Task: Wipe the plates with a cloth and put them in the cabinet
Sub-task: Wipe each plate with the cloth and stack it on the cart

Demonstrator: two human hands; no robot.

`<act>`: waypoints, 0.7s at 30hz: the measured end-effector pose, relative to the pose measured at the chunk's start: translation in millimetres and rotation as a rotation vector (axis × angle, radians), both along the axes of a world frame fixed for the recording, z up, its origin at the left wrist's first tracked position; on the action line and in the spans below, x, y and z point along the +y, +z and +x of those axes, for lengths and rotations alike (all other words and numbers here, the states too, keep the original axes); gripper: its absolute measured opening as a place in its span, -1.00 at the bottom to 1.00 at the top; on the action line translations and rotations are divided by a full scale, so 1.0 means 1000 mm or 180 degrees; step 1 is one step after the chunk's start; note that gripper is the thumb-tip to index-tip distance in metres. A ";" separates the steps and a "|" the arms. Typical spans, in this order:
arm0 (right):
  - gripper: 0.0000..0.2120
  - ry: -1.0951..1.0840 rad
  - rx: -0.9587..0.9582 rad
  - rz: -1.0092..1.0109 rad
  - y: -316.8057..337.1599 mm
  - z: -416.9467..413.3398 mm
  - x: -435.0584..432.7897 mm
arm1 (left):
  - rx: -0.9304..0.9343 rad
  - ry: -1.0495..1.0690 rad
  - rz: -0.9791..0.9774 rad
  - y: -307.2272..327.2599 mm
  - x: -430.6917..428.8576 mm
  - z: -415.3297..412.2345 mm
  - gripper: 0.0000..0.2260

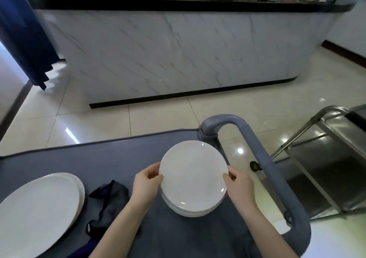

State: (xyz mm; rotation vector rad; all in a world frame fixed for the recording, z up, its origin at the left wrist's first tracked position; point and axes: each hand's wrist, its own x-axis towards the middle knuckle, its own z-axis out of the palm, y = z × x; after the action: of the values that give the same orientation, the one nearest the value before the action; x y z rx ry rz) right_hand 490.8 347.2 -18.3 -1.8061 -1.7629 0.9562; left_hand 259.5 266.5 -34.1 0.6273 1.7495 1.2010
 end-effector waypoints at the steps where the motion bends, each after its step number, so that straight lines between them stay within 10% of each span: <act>1: -0.78 0.0001 -0.0057 0.0019 -0.001 0.000 0.001 | 0.0070 0.0023 -0.0018 -0.001 0.000 0.002 -0.52; 14: -0.81 0.0049 -0.0517 0.0125 -0.013 0.000 0.002 | 0.0931 -0.0086 -0.0278 -0.012 0.000 0.007 -0.63; 21: -0.72 0.0229 -0.0330 0.1239 0.009 -0.046 -0.023 | 0.0691 0.0216 -0.0113 -0.004 -0.032 -0.043 -0.76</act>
State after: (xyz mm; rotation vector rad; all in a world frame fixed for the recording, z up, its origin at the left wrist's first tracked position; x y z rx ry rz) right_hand 444.5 324.5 -9.7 -1.5742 -1.9296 0.5039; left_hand 216.5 235.0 -38.1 0.7036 1.9828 1.1808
